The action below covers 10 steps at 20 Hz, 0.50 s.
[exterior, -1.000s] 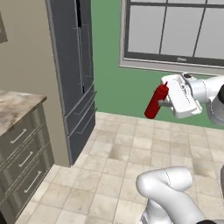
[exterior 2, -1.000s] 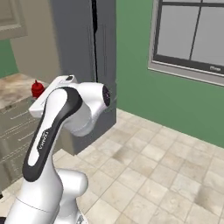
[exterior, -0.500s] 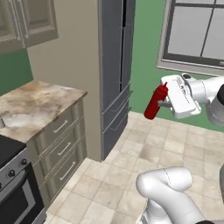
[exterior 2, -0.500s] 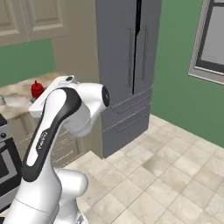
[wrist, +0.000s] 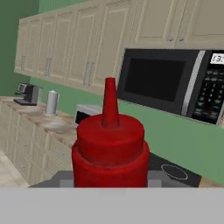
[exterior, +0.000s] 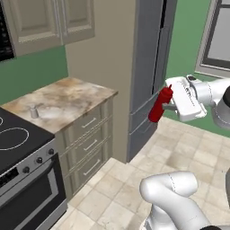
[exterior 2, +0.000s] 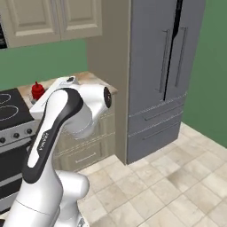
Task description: Collect the paprika, ketchup, and shaker from the cabinet and place them next to the stove.
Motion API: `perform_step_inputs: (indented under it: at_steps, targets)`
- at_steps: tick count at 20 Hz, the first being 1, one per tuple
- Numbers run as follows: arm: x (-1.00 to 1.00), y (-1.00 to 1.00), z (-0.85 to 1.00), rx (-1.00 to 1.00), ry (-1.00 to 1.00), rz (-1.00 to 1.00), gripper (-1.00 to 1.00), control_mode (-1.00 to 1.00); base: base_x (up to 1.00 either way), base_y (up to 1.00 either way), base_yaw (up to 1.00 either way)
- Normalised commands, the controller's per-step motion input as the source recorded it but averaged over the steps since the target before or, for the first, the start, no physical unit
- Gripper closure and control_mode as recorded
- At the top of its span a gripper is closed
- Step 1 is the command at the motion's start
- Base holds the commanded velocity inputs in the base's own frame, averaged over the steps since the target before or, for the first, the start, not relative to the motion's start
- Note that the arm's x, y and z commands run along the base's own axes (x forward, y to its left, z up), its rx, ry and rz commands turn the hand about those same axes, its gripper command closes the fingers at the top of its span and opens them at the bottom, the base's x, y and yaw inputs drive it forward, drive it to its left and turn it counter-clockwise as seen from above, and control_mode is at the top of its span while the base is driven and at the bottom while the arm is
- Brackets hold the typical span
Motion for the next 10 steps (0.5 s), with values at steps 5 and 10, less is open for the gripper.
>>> perform_step_inputs:
  at_steps: [5, 10]
  targets:
    - [0.0, 0.0, 0.0, 0.0, 0.0, 0.0, 1.0, 1.0, 0.17, 0.1, 0.33]
    - [0.0, 0.0, 0.0, 0.0, 0.0, 0.0, 1.0, 1.0, 0.42, 0.0, 0.28]
